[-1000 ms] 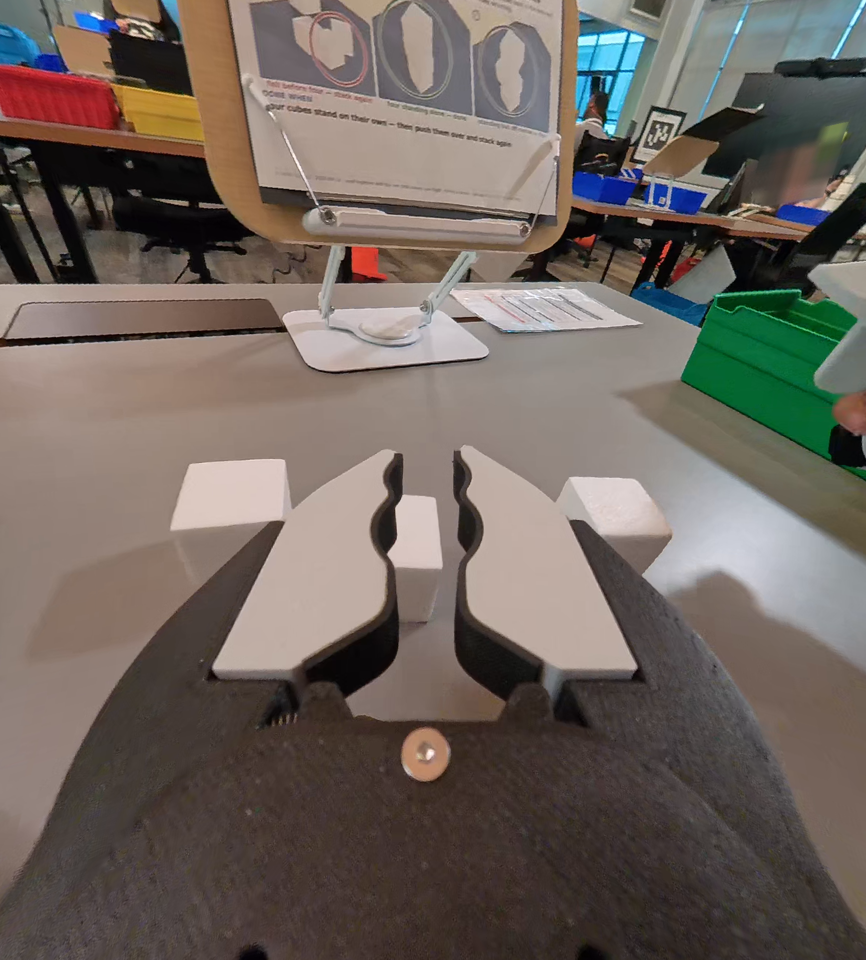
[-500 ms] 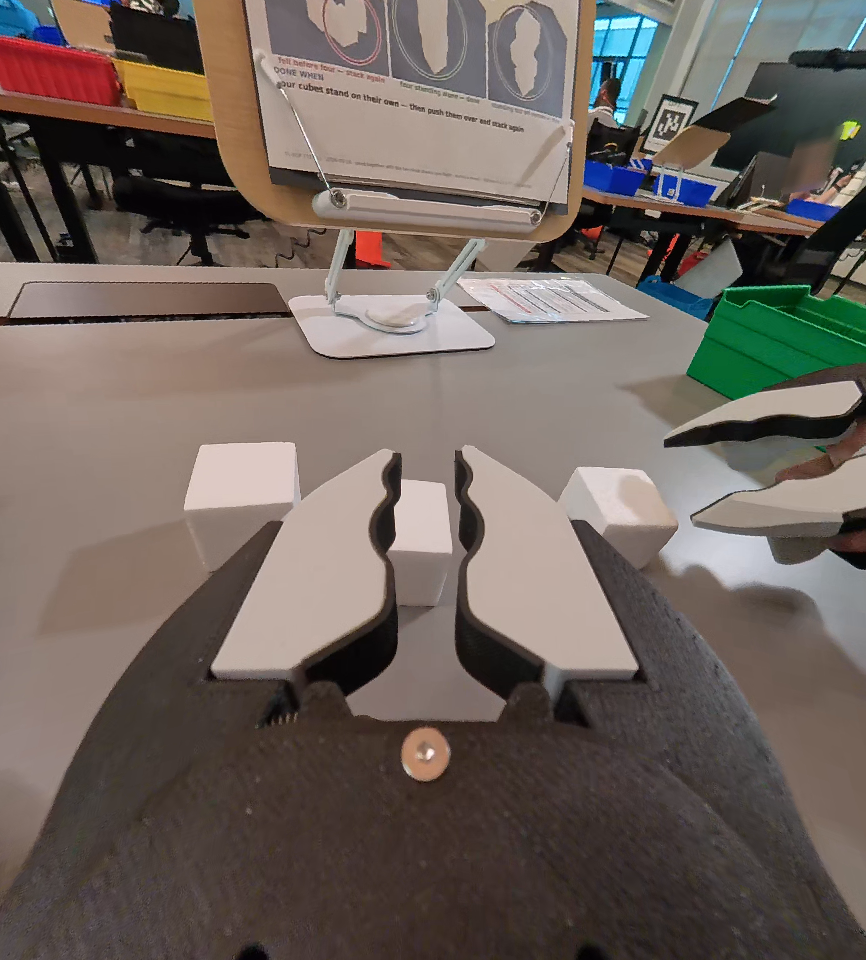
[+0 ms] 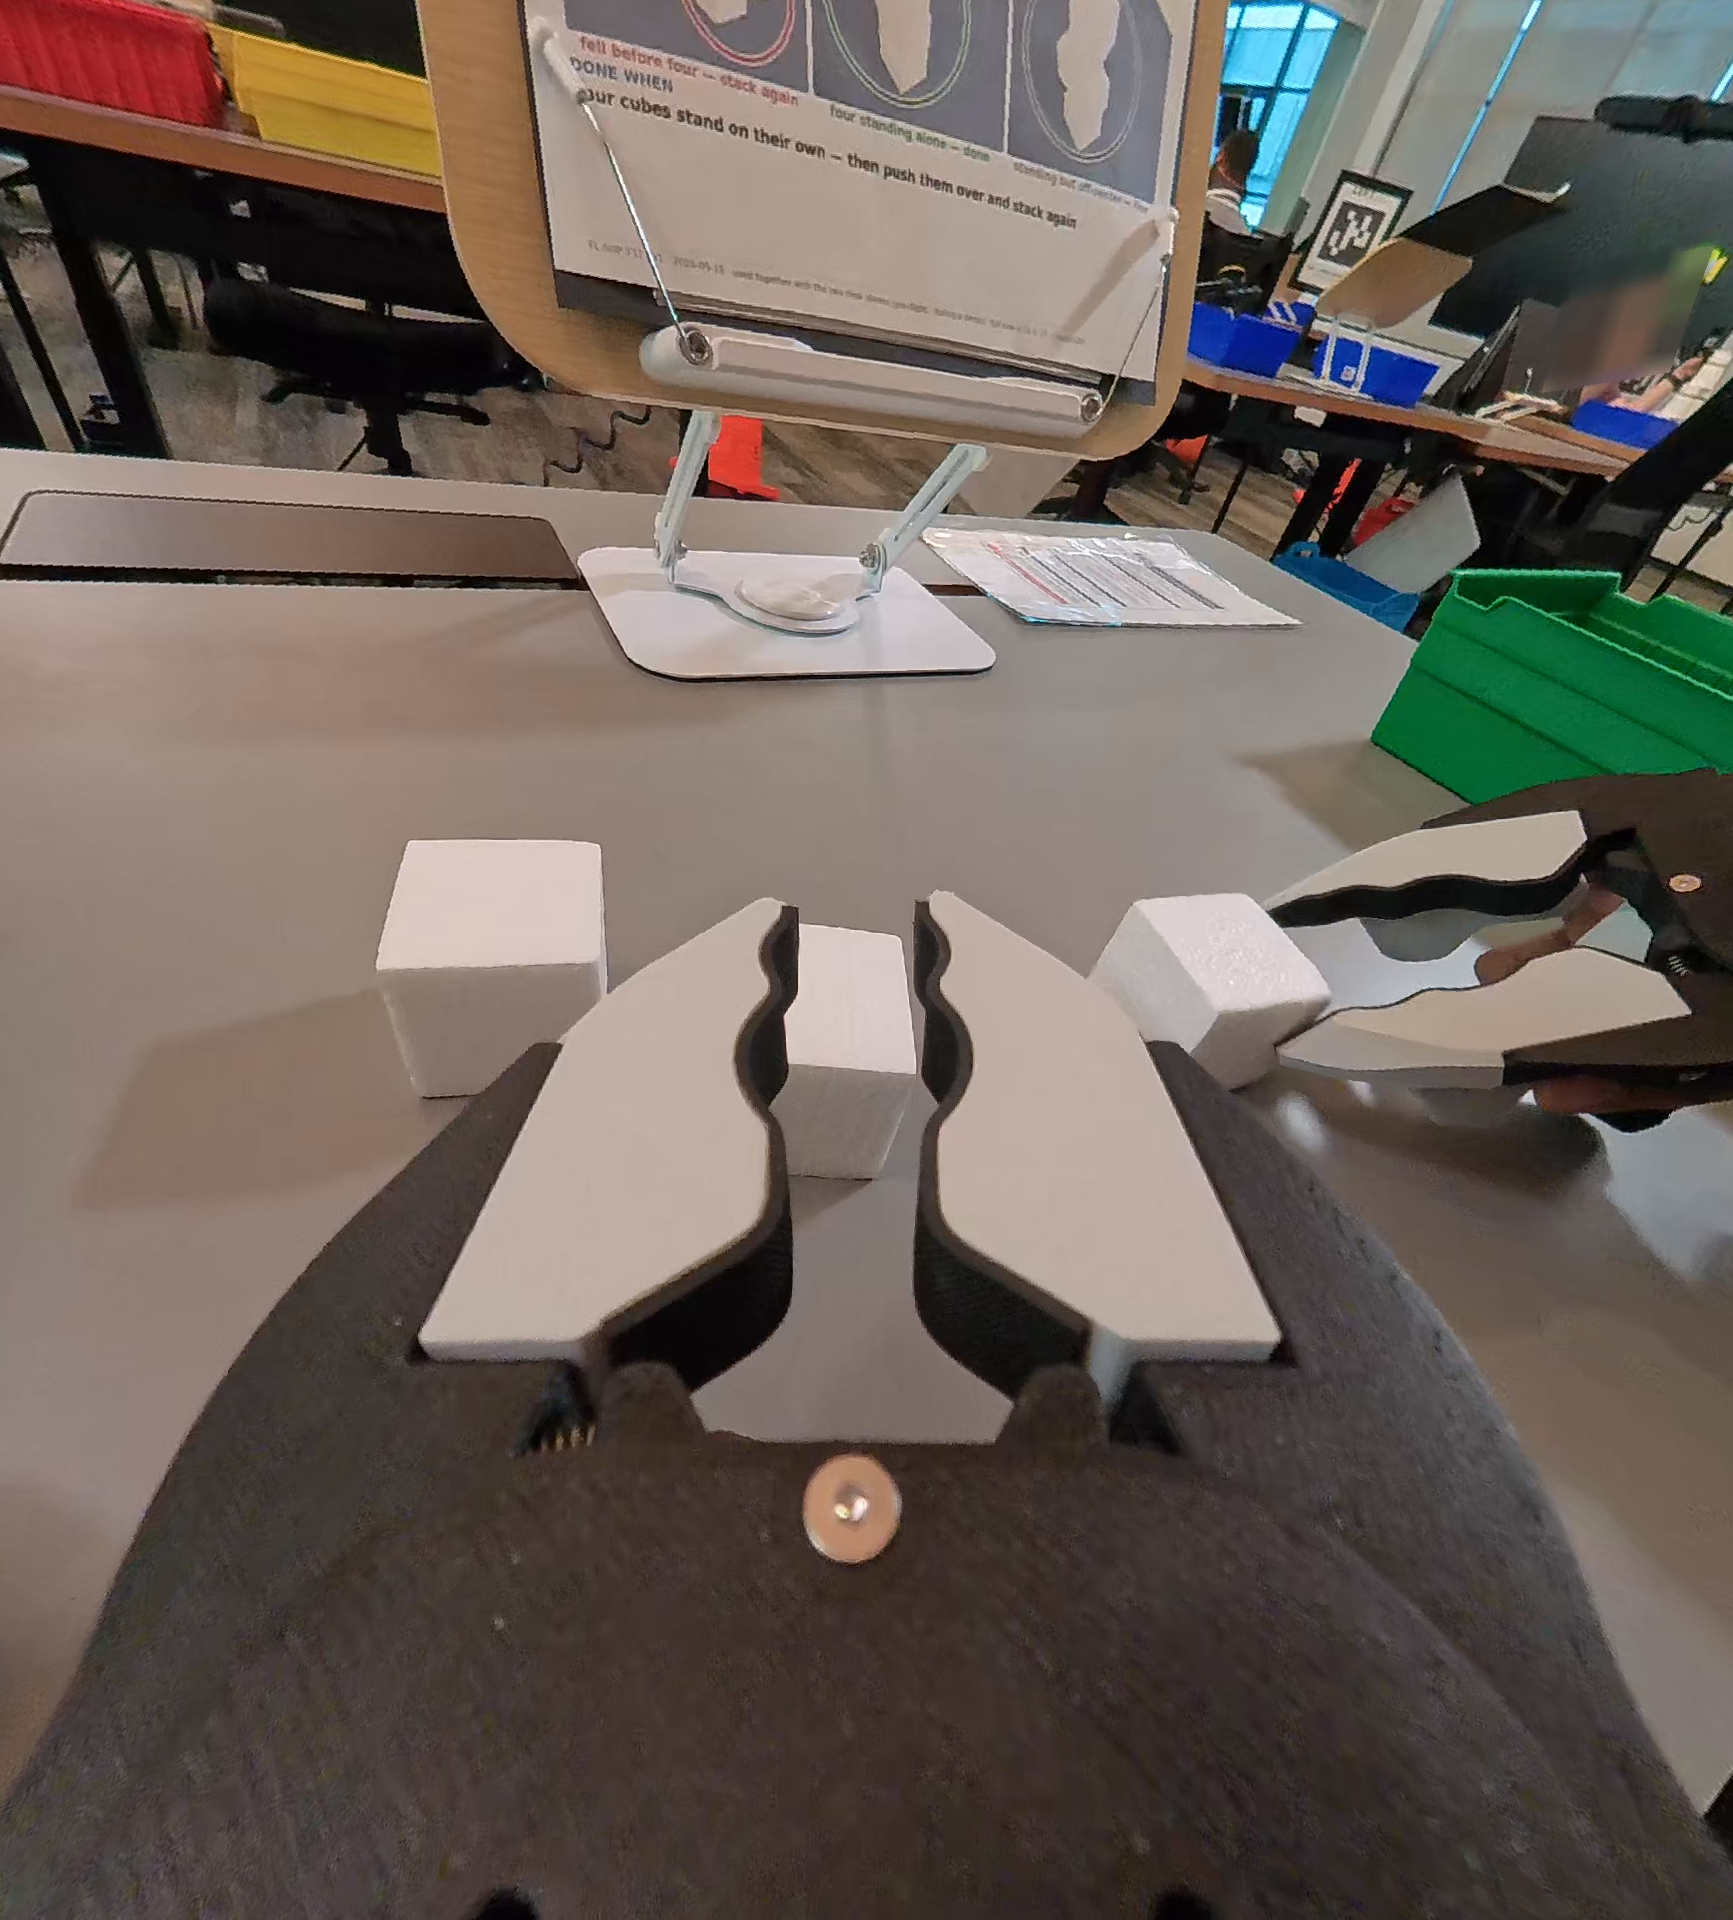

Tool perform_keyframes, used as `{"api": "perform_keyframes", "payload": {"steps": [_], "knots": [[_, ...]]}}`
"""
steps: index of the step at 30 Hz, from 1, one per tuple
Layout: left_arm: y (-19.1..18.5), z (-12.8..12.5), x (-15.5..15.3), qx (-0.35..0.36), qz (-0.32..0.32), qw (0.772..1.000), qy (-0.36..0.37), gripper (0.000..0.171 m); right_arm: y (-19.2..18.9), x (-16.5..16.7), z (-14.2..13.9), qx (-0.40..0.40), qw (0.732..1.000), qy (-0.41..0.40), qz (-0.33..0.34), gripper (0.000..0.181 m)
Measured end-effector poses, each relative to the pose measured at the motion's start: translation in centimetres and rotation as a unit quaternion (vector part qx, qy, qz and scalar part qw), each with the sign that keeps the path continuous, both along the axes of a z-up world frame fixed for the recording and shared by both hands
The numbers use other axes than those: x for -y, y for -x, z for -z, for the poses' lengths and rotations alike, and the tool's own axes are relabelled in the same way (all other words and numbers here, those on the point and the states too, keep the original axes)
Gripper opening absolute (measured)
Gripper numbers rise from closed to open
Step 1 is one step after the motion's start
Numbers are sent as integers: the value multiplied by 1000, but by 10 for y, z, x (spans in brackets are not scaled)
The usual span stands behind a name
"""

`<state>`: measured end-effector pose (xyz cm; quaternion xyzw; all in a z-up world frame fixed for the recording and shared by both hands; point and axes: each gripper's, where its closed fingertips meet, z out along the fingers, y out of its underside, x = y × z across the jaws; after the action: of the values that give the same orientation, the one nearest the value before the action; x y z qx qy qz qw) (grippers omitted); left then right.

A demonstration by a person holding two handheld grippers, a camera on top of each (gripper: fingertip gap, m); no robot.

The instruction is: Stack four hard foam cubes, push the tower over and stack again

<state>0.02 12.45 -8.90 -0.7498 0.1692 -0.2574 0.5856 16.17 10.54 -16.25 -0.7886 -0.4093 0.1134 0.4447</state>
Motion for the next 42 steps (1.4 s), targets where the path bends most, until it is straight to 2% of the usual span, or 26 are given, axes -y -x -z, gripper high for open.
{"api": "perform_keyframes", "payload": {"steps": [4,9,27,42], "knots": [[-1,0,1,-2,1,1000,-2,22,-2,-3,-6,-8,1000,-15,8,45],[0,-1,1,-2,0,1000,-4,22,4,3,-2,-14,1000,5,-8,49],[0,-2,1,-6,-2,1000,-9,21,13,13,4,-14,999,35,-33,42],[1,-1,0,-3,-2,1000,-6,21,6,5,4,0,1000,21,-5,38]]}}
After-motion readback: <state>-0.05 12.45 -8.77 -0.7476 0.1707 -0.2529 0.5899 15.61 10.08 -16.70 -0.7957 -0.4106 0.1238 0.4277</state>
